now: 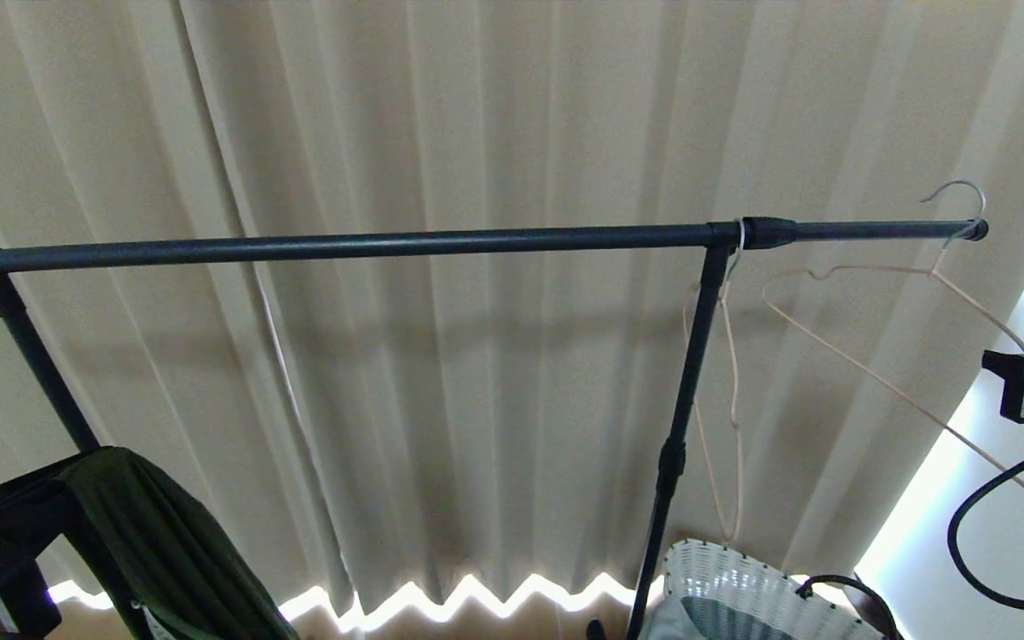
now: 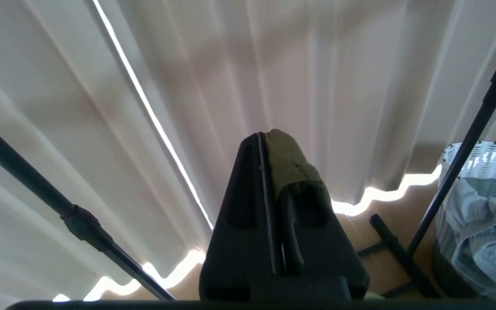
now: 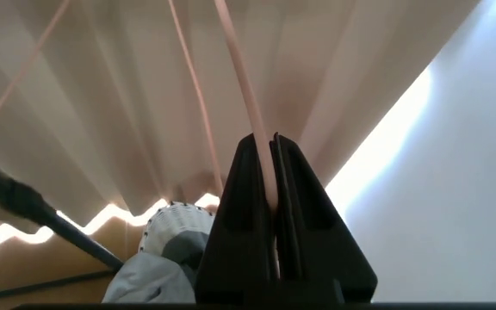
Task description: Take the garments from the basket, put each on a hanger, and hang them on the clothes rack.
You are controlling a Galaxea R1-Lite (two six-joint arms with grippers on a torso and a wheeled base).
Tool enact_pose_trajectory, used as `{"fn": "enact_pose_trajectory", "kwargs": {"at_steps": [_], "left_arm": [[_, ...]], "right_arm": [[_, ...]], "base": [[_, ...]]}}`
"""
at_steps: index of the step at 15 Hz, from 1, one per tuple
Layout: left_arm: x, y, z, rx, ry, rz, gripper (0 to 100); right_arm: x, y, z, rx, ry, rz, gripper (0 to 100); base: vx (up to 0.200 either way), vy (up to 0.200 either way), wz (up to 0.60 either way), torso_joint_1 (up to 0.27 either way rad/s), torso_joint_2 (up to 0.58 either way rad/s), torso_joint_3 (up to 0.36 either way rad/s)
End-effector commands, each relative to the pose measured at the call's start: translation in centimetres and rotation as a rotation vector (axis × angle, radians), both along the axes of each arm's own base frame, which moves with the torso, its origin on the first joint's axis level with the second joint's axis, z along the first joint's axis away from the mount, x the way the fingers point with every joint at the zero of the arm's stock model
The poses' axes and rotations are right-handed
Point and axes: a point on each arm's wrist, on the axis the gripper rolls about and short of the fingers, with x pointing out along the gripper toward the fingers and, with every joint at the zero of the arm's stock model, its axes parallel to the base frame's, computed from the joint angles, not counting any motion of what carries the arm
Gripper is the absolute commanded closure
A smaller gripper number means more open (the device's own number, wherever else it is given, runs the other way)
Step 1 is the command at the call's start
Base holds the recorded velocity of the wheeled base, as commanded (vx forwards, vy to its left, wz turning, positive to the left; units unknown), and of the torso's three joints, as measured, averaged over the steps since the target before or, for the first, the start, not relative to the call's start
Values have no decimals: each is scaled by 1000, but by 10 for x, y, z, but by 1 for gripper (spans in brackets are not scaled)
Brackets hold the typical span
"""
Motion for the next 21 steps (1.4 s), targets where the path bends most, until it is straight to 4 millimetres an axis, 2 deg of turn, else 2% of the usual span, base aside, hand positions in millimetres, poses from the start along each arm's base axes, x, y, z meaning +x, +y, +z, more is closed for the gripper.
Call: {"fn": "enact_pose_trajectory", "kwargs": {"at_steps": [1,5,8,17,21], "left_arm": [[0,0,0,2,0,0,100],[1,0,1,0,-2,7,100],[1,0,1,1,-3,7,100],[0,0,0,2,0,7,100],[1,0,0,1,2,7,100]], "right_arm": [[-23,5,1,-13,-29,18,100],[-50,12,-3,-17,-51,48,100],[-58,14,-6,-17,-55,51,100],[-61,16,-12,-21,-35,75,100],[-61,16,-11,-21,-37,76,100]], "base": [[0,0,0,0,0,0],[0,0,0,0,0,0],[-67,0,0,-1,1,1],[-200,0,0,1,1,2],[0,0,0,0,0,0]]}}
